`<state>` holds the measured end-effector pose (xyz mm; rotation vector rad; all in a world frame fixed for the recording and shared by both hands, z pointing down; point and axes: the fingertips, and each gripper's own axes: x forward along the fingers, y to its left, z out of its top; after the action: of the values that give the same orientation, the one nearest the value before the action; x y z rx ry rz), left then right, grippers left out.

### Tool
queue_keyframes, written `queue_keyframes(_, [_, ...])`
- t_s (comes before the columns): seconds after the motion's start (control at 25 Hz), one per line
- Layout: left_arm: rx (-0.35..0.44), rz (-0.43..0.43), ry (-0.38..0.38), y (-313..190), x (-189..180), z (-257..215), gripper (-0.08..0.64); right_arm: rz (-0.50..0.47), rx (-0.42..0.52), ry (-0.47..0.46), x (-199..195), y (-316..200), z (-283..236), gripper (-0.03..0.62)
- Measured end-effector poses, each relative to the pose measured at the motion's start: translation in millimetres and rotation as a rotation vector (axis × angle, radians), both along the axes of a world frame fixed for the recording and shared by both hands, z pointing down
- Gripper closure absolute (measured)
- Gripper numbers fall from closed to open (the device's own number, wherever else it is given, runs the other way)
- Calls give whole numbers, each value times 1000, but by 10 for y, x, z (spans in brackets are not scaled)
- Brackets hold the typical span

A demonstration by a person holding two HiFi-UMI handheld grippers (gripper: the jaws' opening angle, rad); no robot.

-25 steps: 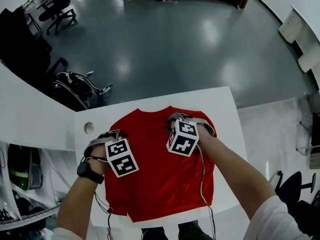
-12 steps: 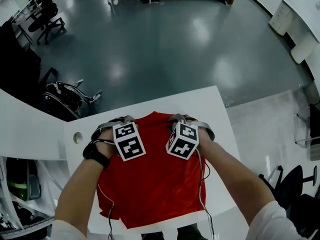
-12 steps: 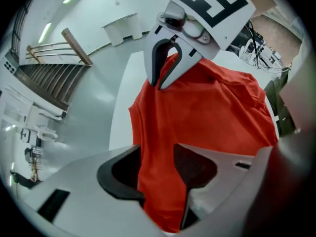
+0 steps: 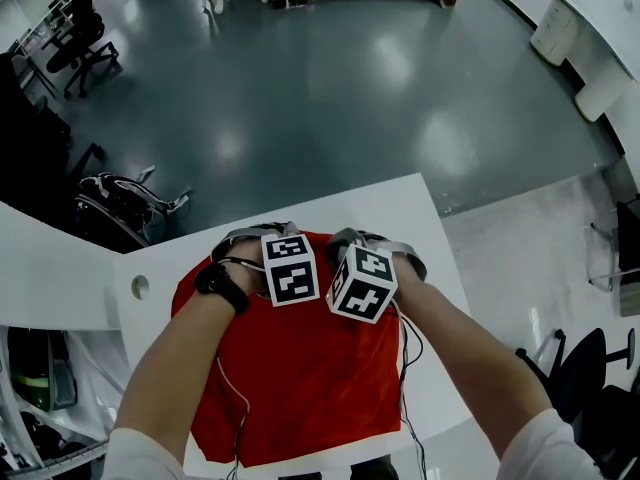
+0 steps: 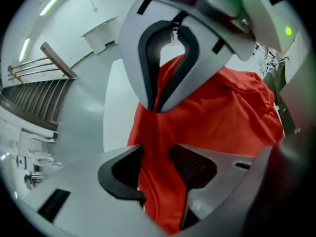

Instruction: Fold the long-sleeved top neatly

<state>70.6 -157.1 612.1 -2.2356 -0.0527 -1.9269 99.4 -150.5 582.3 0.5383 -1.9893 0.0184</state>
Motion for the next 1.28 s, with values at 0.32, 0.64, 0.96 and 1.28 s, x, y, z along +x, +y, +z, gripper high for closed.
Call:
queue_keyframes(0.32, [-136, -78, -26, -61, -11, 66, 343, -138, -68, 135, 40, 367, 361, 575])
queue_keyframes(0.64, [-181, -179, 46, -144, 20, 69, 344, -111, -65, 58, 105, 403, 274, 558])
queue_keyframes(0.96, [-181, -171, 34, -129, 21, 58, 344, -41, -5, -54, 218, 568, 31, 557])
queue_keyframes(1.28, [-183, -164, 18, -114, 35, 64, 344, 39, 7, -58, 410, 708, -41, 557])
